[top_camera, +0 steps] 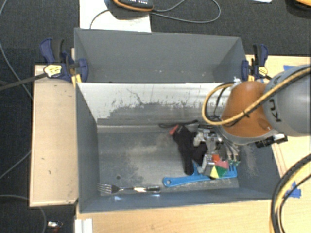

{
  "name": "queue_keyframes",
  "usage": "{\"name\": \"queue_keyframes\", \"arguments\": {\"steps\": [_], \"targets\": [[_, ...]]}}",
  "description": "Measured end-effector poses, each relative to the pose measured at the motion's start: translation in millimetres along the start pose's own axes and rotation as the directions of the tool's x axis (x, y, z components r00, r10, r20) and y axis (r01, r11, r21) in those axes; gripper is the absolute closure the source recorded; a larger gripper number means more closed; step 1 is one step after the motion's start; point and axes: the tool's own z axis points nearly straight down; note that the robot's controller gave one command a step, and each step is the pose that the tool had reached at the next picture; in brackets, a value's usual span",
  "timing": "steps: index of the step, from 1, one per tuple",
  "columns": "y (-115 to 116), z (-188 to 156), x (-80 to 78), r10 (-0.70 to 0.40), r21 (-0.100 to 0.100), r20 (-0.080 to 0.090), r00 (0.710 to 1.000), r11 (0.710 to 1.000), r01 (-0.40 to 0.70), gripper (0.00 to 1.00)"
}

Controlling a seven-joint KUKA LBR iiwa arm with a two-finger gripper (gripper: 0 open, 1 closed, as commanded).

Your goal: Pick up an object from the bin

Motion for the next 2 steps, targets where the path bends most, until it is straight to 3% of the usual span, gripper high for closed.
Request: {"name": "queue_keyframes", "arguments": {"steps": [1, 2], "targets": [[-3.7, -0.7, -2.2, -0.171, 0.000, 0.004, 0.985, 0.985, 0.171, 0.00], [-11.7, -2.0, 4.7, 0.010, -0.001, 0.002, 1.000, 1.000, -0.010, 1.00]]}}
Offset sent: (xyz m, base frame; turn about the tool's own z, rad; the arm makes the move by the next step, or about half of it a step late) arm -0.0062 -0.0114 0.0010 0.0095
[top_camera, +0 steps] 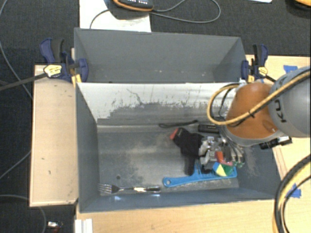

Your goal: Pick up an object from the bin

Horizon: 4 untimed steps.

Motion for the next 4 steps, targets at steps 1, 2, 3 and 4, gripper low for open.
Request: {"name": "queue_keyframes", "arguments": {"steps": [1, 2, 3, 4], "targets": [[0, 0, 0.0, 0.001, 0.000, 0.000, 1.000, 1.000, -0.001, 1.00], [-1, 0, 4.7, -0.192, 0.000, 0.001, 0.981, 0.981, 0.192, 1.00], [-10, 1, 4.9, -0.337, 0.000, 0.004, 0.942, 0.942, 0.337, 1.00], [-5, 1, 5.5, -0.472, 0.002, 0.004, 0.882, 0.882, 0.472, 1.00]]}}
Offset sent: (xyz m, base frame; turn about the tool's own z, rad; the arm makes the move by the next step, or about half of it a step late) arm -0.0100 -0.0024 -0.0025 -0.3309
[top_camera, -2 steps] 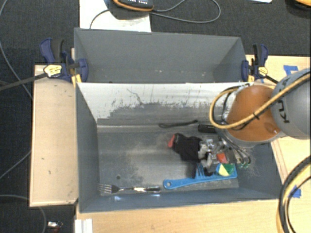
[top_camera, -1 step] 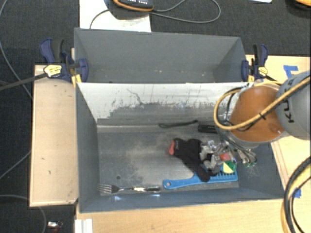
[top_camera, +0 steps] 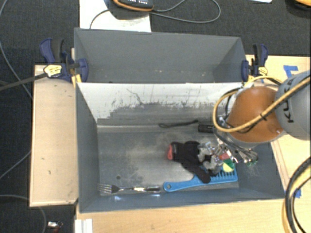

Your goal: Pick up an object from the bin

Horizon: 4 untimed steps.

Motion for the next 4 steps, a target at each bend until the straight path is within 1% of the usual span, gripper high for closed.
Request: {"name": "queue_keyframes", "arguments": {"steps": [1, 2, 3, 4], "targets": [[7, -63, 1.1, 0.027, -0.004, -0.004, 1.000, 1.000, -0.027, 1.00], [10, -51, 3.4, -0.164, 0.001, 0.004, 0.986, 0.986, 0.164, 1.00], [12, -33, 4.2, -0.179, -0.003, 0.000, 0.984, 0.984, 0.179, 1.00], [15, -22, 5.6, 0.089, -0.003, -0.003, 0.996, 0.996, -0.089, 1.00]]}}
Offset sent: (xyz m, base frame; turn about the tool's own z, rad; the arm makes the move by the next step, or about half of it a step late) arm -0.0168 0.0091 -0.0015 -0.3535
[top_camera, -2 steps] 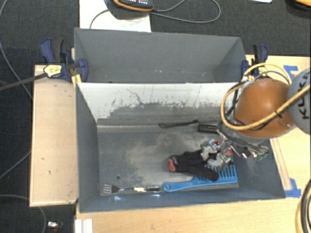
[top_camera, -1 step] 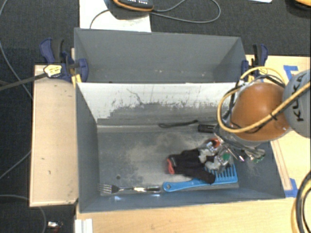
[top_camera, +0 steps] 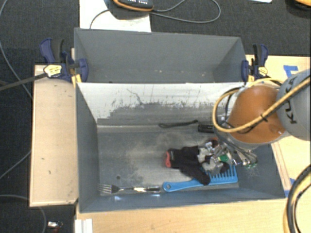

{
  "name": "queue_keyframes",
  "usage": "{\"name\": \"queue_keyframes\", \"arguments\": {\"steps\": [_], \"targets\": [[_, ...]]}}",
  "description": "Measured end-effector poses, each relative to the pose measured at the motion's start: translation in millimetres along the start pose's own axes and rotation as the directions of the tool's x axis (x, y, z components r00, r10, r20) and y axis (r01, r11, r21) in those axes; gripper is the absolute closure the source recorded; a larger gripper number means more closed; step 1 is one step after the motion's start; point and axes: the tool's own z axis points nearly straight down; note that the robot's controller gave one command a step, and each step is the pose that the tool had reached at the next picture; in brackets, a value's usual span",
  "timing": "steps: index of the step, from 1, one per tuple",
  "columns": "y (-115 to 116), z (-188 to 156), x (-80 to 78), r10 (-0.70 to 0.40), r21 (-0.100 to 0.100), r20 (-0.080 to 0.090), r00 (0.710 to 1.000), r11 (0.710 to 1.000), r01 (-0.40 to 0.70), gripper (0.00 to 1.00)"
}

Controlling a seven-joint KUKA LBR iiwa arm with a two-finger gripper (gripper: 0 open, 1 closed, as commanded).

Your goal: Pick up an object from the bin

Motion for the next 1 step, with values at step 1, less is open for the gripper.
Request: {"name": "queue_keyframes", "arguments": {"steps": [1], "targets": [[7.9, 14.3, -3.3, -0.375, 0.001, 0.000, 0.927, 0.927, 0.375, 1.00]]}}
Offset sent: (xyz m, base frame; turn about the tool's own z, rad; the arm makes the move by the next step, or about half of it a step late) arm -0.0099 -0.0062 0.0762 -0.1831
